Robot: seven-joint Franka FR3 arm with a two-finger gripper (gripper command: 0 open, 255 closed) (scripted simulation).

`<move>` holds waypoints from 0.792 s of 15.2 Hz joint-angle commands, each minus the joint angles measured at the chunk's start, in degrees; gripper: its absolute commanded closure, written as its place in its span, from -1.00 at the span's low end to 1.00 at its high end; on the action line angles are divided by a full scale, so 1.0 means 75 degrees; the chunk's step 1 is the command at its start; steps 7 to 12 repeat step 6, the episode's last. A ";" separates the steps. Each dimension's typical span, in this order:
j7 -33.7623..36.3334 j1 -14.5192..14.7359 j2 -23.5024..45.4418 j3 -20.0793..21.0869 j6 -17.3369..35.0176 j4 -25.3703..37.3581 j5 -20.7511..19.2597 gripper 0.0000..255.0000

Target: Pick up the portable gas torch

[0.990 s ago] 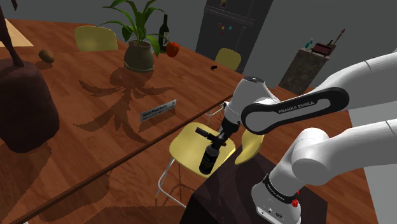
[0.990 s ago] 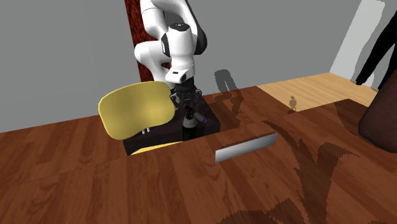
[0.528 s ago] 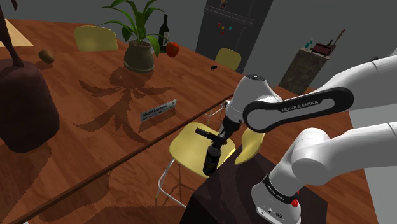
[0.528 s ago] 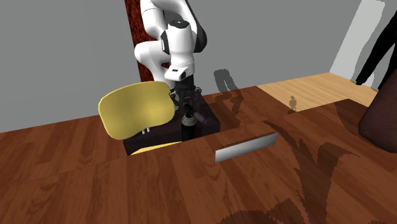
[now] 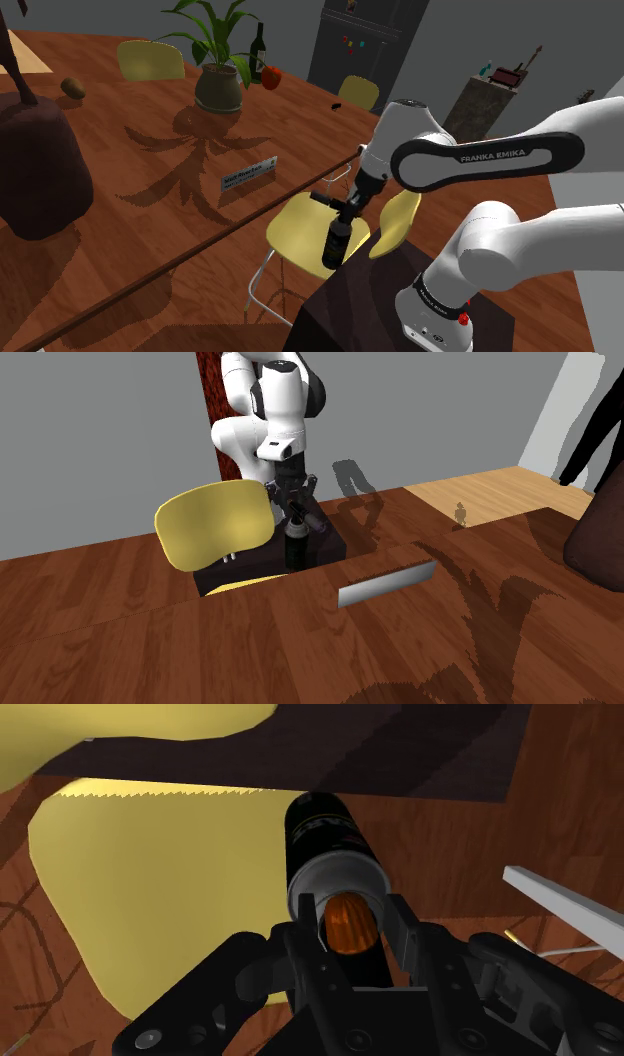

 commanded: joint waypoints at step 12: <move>0.0010 -0.0051 -0.0362 -0.0070 -0.0741 0.0381 -0.0092 1.00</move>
